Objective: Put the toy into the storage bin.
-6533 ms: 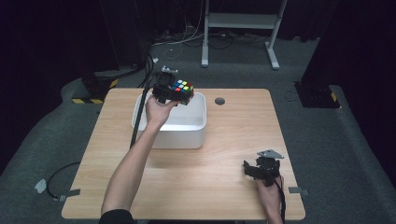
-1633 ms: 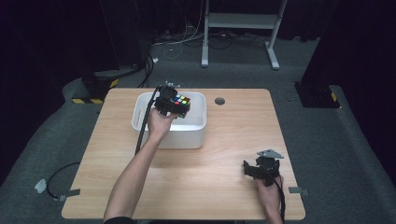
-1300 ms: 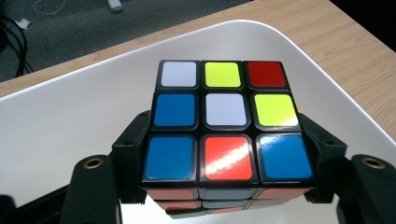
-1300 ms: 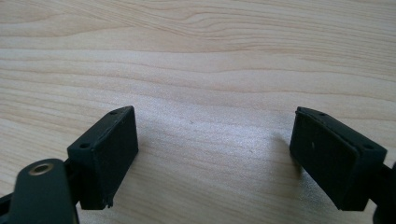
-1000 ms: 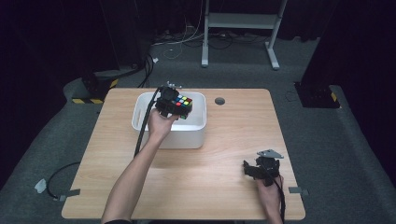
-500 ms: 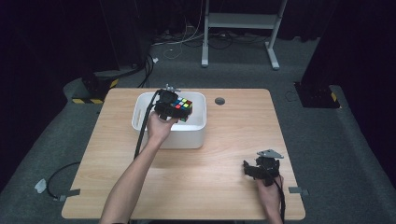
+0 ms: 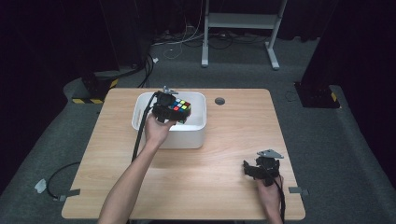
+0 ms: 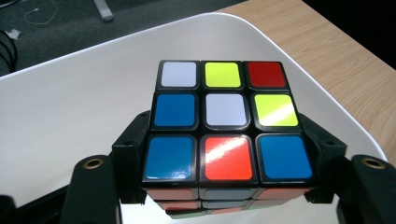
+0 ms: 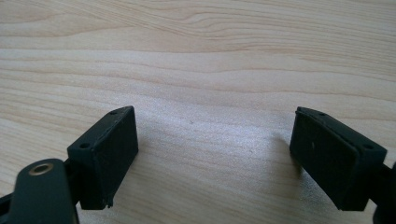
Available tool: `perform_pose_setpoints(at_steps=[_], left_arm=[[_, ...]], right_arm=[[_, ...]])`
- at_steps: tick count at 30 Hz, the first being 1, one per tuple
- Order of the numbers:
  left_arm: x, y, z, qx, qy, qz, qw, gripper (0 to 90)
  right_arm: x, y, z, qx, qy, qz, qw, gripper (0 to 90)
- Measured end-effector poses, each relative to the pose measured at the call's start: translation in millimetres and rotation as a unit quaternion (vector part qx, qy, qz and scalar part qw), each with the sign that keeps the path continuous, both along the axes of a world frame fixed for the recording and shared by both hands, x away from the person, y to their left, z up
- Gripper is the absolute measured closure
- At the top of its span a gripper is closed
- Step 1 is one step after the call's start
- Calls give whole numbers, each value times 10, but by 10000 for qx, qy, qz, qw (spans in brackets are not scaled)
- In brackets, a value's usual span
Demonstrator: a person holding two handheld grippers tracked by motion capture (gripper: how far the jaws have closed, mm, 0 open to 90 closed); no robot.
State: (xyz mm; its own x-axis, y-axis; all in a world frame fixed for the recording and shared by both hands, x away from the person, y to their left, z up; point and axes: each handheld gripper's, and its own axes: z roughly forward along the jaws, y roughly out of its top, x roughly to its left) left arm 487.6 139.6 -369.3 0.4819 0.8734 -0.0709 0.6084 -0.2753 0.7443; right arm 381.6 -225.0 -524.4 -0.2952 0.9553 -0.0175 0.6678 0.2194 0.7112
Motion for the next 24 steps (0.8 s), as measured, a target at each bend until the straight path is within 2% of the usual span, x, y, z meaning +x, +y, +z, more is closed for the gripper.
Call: perform_pose_setpoints(at_steps=[24], left_arm=[[-131, 101, -3, -60, -103, 21, 9999, 333]], right_arm=[[1, 1, 0, 0, 1, 0, 10000, 151]])
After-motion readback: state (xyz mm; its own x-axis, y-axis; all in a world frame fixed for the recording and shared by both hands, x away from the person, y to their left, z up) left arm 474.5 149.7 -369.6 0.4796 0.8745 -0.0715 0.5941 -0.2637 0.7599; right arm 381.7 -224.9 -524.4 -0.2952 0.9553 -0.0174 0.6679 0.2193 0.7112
